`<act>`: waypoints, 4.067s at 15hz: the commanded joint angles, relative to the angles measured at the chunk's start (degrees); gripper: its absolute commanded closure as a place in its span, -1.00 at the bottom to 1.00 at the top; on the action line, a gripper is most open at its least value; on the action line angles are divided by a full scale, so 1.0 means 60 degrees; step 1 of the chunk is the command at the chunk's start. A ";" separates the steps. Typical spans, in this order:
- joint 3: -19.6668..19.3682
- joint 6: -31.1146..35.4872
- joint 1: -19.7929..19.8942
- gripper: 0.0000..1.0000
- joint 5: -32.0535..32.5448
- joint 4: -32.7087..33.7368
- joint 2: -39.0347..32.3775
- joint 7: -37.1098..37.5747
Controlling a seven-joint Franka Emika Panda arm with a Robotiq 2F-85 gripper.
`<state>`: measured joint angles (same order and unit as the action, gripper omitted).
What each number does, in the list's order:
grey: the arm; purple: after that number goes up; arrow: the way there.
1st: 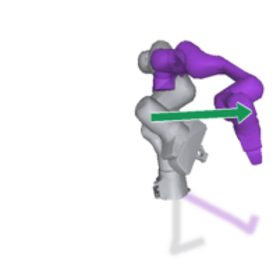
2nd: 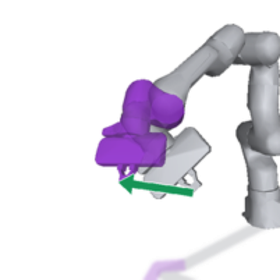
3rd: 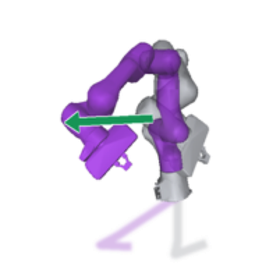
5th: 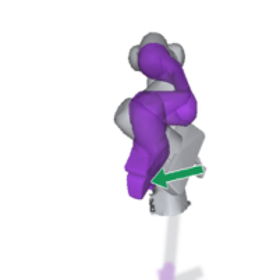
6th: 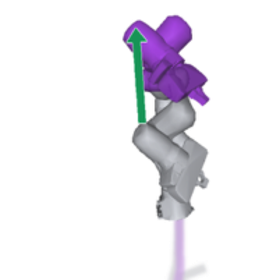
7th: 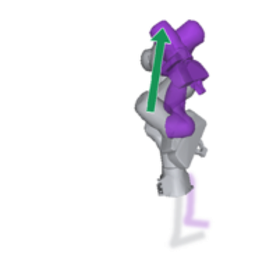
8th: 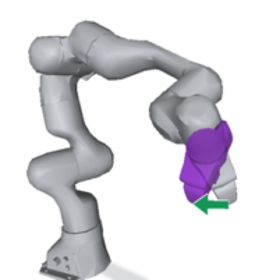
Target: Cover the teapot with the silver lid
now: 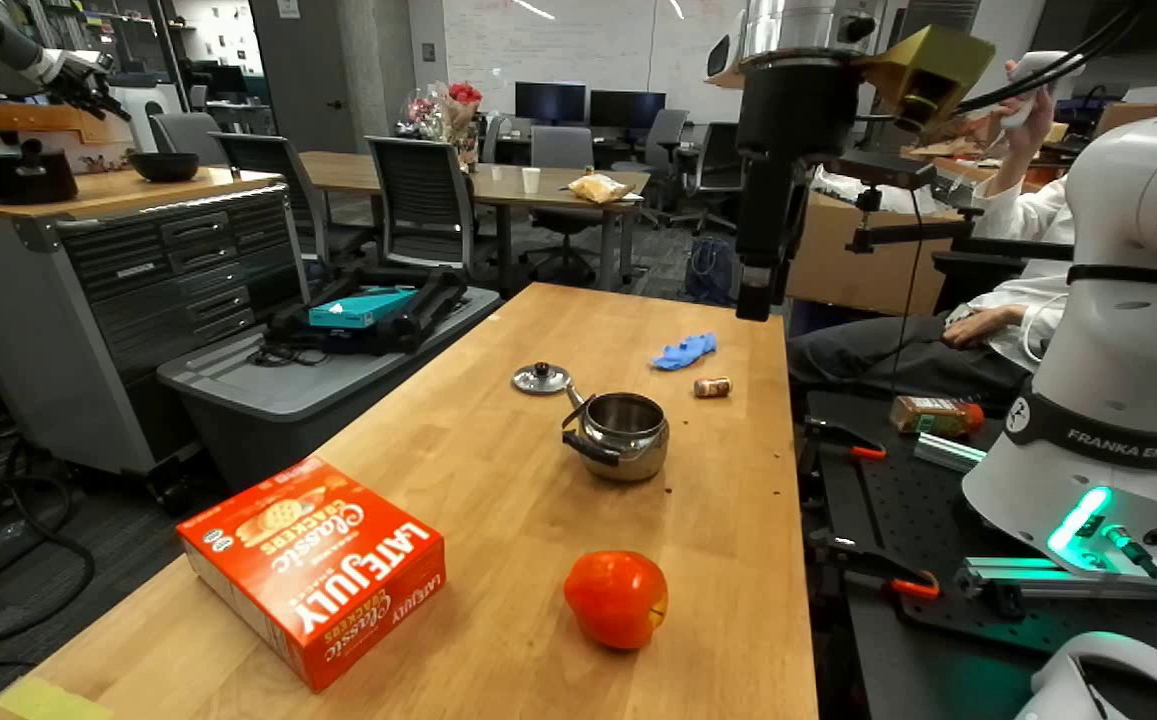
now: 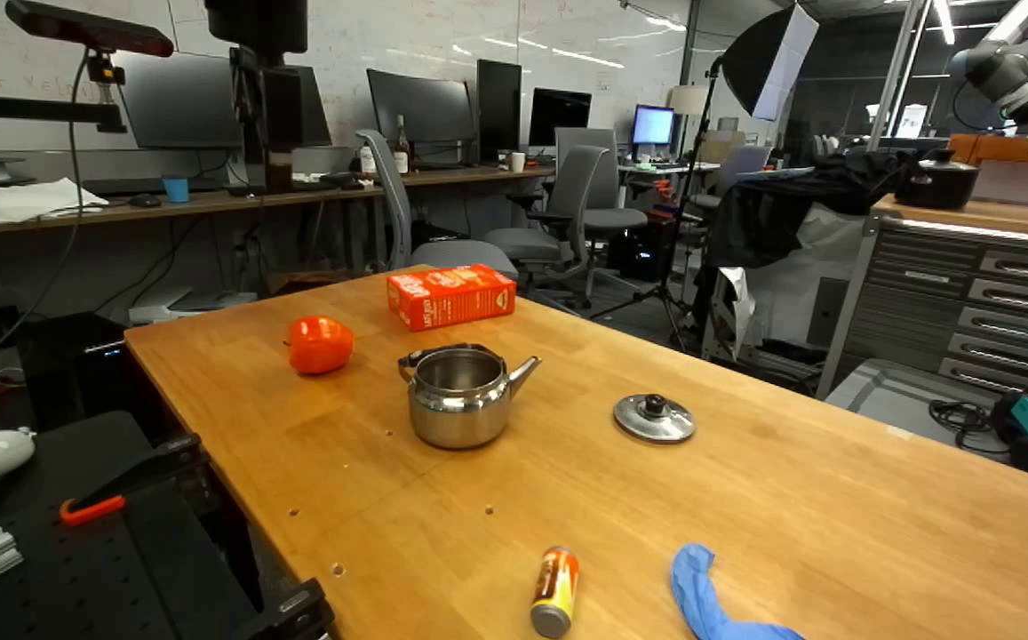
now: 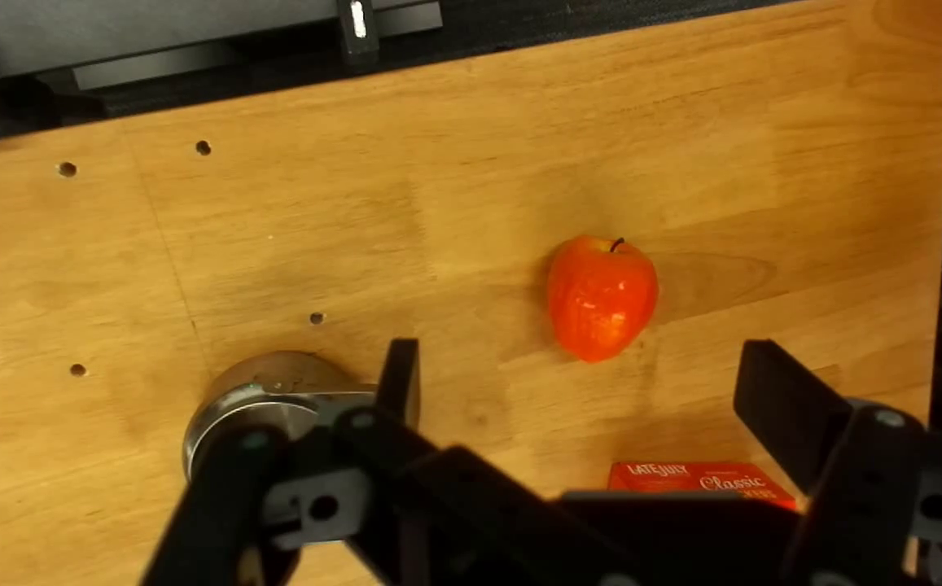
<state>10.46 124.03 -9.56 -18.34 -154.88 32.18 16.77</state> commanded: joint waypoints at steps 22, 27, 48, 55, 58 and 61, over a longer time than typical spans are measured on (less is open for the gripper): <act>-0.1177 0.0955 0.1364 -1.00 0.0024 0.3797 -0.4207 0.0552; -0.1385 0.1621 0.1587 -1.00 0.0357 0.4322 -0.5083 0.1463; -0.2635 0.1455 0.1839 -1.00 0.1535 0.6823 -0.8273 0.2999; -0.2905 0.1904 0.2013 -1.00 0.1033 0.6999 -0.8917 0.3370; -0.3172 0.2036 0.2052 -1.00 0.1158 0.7167 -0.9150 0.3853; -0.3468 0.1989 0.2050 -1.00 0.1344 0.7386 -0.9399 0.4402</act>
<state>-8.96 136.17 2.72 -11.03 -113.60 -21.97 39.52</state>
